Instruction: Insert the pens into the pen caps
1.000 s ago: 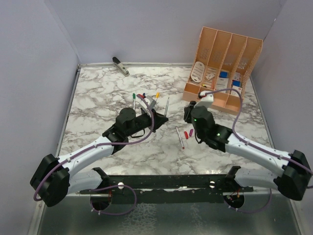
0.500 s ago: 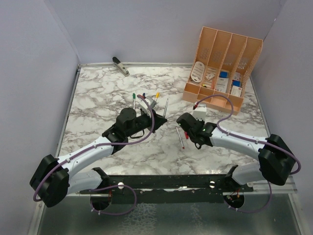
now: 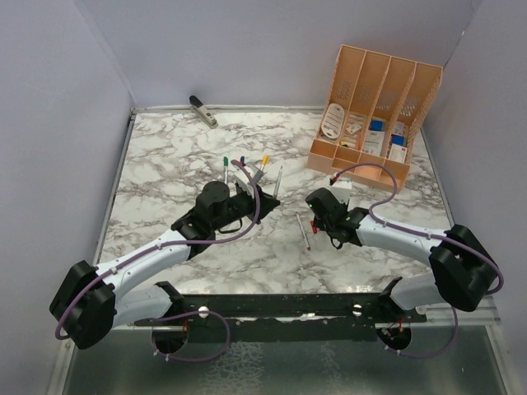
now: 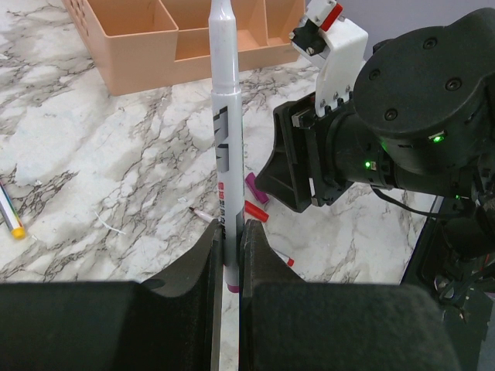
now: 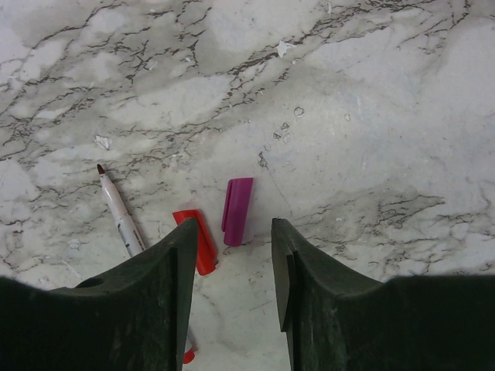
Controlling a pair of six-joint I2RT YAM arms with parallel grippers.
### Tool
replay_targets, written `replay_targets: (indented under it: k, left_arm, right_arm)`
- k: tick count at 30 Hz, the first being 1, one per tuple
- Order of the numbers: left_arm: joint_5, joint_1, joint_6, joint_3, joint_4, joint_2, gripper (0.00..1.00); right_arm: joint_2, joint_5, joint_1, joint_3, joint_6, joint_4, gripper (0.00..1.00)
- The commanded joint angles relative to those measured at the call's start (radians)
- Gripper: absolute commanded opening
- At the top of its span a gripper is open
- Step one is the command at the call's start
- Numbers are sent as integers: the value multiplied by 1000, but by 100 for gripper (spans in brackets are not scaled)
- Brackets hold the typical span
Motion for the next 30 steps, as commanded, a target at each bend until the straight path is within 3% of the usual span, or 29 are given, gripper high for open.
replay_targets:
  k: [1,11,17,24,30]
  left_arm:
    - [-19,0,13,12,1,-4,0]
    - [-22,1,20,11,-4,-5,0]
    - [-37,1,20,11,-9,-8,0]
    - [-44,1,26,22,-9,-11,0]
    - [-56,2,26,22,-14,-24,0]
  right_arm:
    - [27,-14,-11,10,-18,65,43]
    - [127,-66,-45,20,-2,100,37]
    - [136,-102,-50,10,0,101,21]
    - [137,-140,-52,-19,16,94,17]
    - [150,-183,-68,-26,11,114,2]
